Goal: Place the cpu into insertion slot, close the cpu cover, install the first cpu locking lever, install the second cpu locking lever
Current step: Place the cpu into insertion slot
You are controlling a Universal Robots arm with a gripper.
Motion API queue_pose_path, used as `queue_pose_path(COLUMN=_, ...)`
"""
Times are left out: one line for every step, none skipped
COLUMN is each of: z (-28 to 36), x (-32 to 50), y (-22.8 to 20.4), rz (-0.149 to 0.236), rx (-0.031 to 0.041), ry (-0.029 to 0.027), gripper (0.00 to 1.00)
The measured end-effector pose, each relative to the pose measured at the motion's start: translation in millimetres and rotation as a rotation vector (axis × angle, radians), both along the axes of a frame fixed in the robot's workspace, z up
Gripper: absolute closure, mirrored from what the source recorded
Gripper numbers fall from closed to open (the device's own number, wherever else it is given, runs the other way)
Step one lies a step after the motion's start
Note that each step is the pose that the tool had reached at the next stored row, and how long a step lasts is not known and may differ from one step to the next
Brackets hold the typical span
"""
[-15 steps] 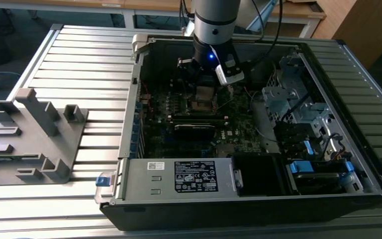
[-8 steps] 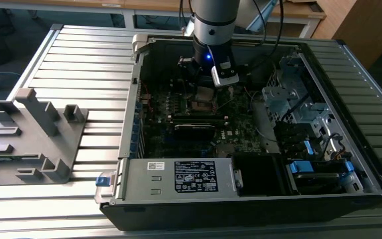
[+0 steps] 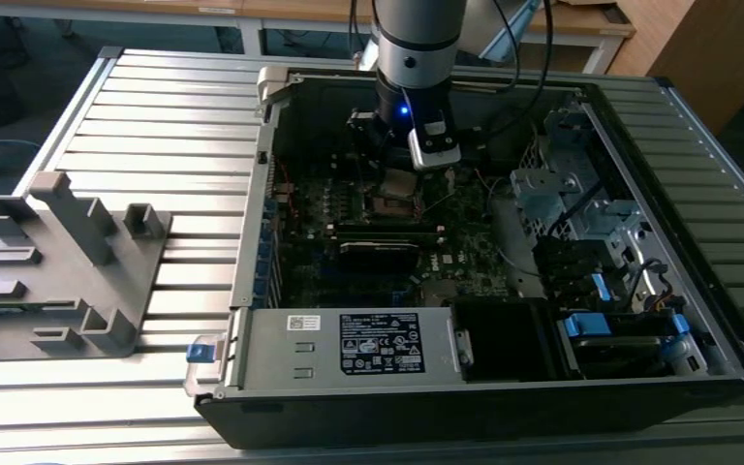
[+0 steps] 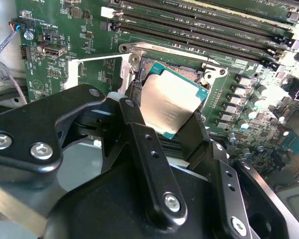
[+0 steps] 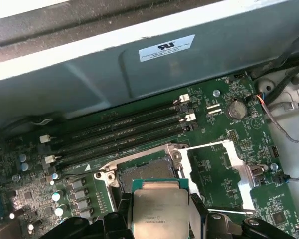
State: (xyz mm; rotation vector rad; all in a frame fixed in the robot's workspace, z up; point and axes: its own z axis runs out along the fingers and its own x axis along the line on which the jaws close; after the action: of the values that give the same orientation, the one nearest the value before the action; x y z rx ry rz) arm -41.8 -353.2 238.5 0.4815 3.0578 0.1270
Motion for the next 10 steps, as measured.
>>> queue_pose_path(z=0.0, x=0.0, y=0.0, rz=0.000, rx=0.0000, ry=0.0000, gripper=0.46)
queue_pose_path(z=0.0, x=0.0, y=0.0, rz=-0.001, rx=0.0000, ry=0.0000, gripper=0.46)
queue_pose_path(z=0.0, x=0.0, y=0.0, rz=-0.007, rx=0.0000, ry=0.0000, gripper=0.46)
queue_pose_path(z=-0.1, x=0.0, y=0.0, rz=-0.017, rx=0.0000, ry=0.0000, gripper=0.46)
queue_pose_path(z=-0.1, x=0.0, y=0.0, rz=-0.028, rx=0.0000, ry=0.0000, gripper=0.46)
queue_pose_path(z=-0.1, x=0.0, y=0.0, rz=-0.039, rx=0.0000, ry=0.0000, gripper=0.46)
queue_pose_path(z=-0.2, x=0.0, y=0.0, rz=-0.049, rx=0.0000, ry=0.0000, gripper=0.46)
queue_pose_path(z=-0.2, x=0.0, y=0.0, rz=-0.057, rx=0.0000, ry=0.0000, gripper=0.46)
queue_pose_path(z=-0.2, x=0.0, y=0.0, rz=-0.065, rx=-0.0001, ry=0.0000, gripper=0.46)
queue_pose_path(z=-0.2, x=0.0, y=0.0, rz=-0.071, rx=-0.0001, ry=0.0001, gripper=0.46)
